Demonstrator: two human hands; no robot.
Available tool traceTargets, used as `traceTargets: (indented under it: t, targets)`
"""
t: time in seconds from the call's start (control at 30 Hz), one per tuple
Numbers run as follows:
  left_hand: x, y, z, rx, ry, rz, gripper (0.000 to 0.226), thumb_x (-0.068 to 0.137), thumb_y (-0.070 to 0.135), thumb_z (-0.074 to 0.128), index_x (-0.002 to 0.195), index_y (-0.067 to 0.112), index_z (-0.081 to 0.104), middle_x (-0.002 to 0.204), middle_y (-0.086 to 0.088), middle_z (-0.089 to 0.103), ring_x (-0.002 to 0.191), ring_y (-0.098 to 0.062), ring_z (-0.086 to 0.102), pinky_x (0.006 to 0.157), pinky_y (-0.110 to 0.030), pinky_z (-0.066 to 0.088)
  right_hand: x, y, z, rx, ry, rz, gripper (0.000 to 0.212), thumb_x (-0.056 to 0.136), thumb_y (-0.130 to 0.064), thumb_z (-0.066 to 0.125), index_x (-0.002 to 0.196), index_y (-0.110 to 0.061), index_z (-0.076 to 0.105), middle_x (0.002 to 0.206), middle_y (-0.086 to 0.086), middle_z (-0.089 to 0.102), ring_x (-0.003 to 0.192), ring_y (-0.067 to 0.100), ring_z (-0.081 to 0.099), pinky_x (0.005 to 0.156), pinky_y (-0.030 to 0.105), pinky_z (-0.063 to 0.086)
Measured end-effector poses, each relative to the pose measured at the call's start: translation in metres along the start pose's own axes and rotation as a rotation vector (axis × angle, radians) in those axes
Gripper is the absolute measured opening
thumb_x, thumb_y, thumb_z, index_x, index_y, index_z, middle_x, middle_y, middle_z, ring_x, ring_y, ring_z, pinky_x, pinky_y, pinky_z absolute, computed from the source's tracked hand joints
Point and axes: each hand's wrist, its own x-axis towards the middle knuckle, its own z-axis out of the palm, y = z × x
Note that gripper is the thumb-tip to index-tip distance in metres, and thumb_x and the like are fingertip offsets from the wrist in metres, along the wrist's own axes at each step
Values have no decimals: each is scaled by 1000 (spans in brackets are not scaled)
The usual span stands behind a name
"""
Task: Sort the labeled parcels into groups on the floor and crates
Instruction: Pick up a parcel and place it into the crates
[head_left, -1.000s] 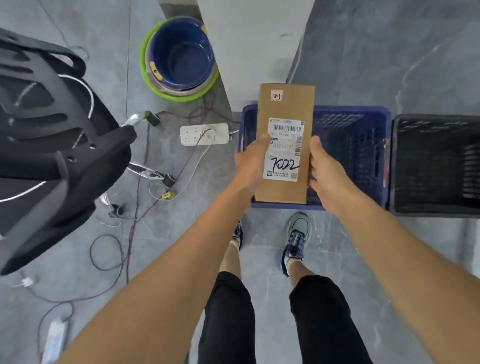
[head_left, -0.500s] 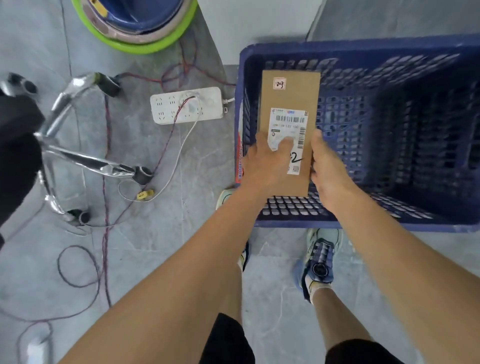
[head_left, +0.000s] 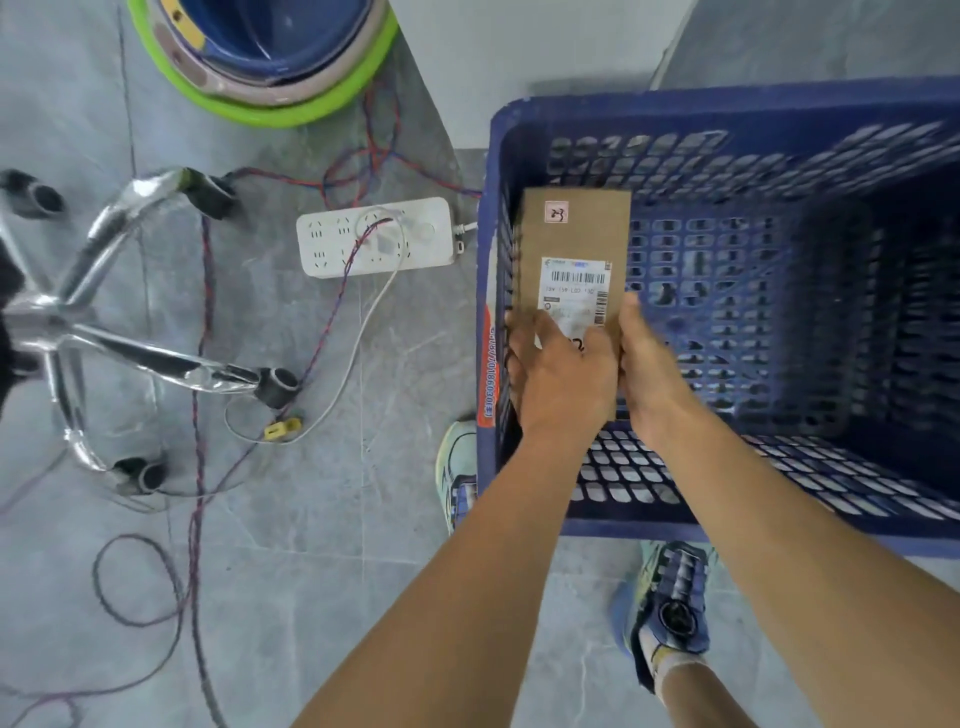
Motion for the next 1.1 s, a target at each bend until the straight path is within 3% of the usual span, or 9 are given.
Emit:
traceTargets:
  t: [0.13, 0.33, 0.47, 0.77, 0.83, 0.93, 1.0, 1.07, 1.1]
  targets:
    - [6, -13, 3, 43, -1, 35, 65, 102, 52, 33, 160, 24, 28, 171, -3, 14, 156, -27, 11, 126, -52, 17, 5, 2, 2, -46, 10, 14, 56, 107, -63, 33, 139, -30, 65, 133, -7, 71, 124, 10, 65, 109, 38, 49]
    - [19, -21, 1, 15, -136, -44, 67, 104, 57, 27, 163, 26, 23, 172, 1, 11, 158, -25, 8, 127, -52, 12, 11, 0, 5, -132, 1, 29, 74, 90, -83, 37, 144, -37, 60, 146, -8, 62, 136, 15, 55, 120, 48, 39]
    - [23, -20, 0, -12, -170, -81, 63, 108, 54, 26, 164, 26, 19, 173, 4, 5, 159, -19, 2, 128, -46, 6, 21, -1, 4, -131, -11, 74, 63, 103, -71, 30, 147, -34, 57, 148, -5, 60, 136, 15, 55, 121, 46, 38]
    - [28, -21, 6, -61, -169, -106, 62, 108, 54, 29, 163, 26, 23, 173, 6, 2, 159, -23, -3, 128, -46, 2, 32, -1, 2, -154, -49, 108, 65, 104, -71, 25, 148, -36, 55, 151, -5, 58, 139, 15, 52, 123, 44, 34]
    - [25, -20, 5, -57, -147, -100, 62, 108, 54, 30, 162, 25, 25, 173, 5, 6, 159, -22, 2, 128, -47, 6, 26, -7, 2, -152, -51, 114, 65, 104, -71, 23, 146, -35, 57, 152, -5, 57, 140, 15, 50, 119, 38, 36]
    - [13, -9, -3, -80, -127, -64, 64, 105, 57, 31, 160, 25, 31, 171, 2, 16, 157, -23, 15, 127, -48, 15, 8, -23, 1, -130, -48, 81, 69, 102, -74, 22, 149, -34, 53, 145, -16, 56, 130, 5, 53, 97, 25, 41]
    - [-3, 7, -12, -150, -130, -27, 72, 97, 64, 31, 159, 27, 35, 169, 1, 26, 154, -23, 24, 125, -50, 21, -12, -37, -1, -86, -35, 33, 71, 102, -73, 22, 156, -32, 43, 143, -21, 53, 128, 0, 51, 106, 27, 38]
    - [-24, 30, -25, -210, -130, 10, 78, 90, 67, 31, 158, 27, 38, 166, 2, 33, 152, -21, 30, 124, -50, 24, -35, -55, -7, -31, -21, -27, 80, 99, -77, 23, 163, -31, 29, 167, -11, 32, 152, 10, 32, 125, 41, 24]
    - [-37, 43, -32, -240, -128, 36, 77, 91, 67, 32, 157, 27, 39, 164, 2, 36, 150, -20, 32, 124, -49, 24, -49, -66, -11, -8, -19, -48, 82, 97, -80, 23, 165, -32, 24, 172, -8, 22, 157, 14, 24, 128, 46, 18]
